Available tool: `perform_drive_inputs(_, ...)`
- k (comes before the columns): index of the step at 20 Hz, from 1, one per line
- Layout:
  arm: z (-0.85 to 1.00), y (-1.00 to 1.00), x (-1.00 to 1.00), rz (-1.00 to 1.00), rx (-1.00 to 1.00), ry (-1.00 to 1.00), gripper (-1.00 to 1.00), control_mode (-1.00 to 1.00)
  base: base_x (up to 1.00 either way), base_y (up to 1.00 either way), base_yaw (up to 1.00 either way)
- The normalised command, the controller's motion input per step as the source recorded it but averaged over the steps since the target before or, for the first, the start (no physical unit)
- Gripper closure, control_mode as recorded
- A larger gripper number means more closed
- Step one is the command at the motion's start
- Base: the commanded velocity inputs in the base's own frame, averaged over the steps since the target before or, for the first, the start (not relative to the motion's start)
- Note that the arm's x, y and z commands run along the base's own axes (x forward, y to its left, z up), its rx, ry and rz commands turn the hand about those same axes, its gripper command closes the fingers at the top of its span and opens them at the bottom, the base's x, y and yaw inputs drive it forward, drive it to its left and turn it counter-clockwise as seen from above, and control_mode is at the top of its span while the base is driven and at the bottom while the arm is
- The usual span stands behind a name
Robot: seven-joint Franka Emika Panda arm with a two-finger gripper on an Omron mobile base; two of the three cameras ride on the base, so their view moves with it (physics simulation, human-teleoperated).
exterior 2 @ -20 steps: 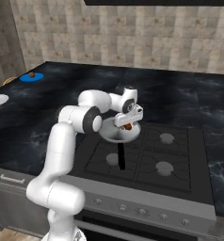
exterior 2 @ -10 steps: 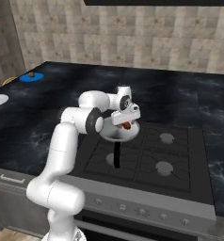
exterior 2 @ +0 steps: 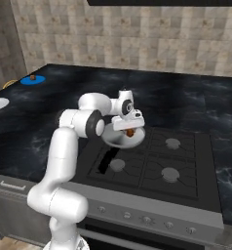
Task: Take the chicken drumsticks from the pan and place one on each plate on the dining counter.
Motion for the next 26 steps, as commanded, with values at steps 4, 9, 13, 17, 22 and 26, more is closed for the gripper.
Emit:
perform_drive_inputs(4,-0.42,0.00,-0.37,-0.31,0.00,-0.04,1.00,-1.00,0.00,0.00,0.00)
perform_drive_inputs(9,0.05,-0.01,-0.04,-0.09,0.00,-0.15,1.00,-1.00,0.00,0.00,0.00)
perform_drive_inputs(13,0.65,-0.19,-0.02,0.00,0.03,-0.20,1.00,-1.00,0.00,0.00,0.00)
perform_drive_inputs(17,0.83,-0.20,-0.45,-0.04,0.07,-0.24,1.00,-1.00,0.00,0.00,0.00)
perform_drive_inputs(22,0.82,-0.15,-0.97,-0.13,0.11,-0.28,1.00,-1.00,0.00,0.00,0.00)
perform_drive_inputs(26,0.26,0.07,-1.00,-0.07,0.01,-0.38,1.00,-1.00,0.00,0.00,0.00)
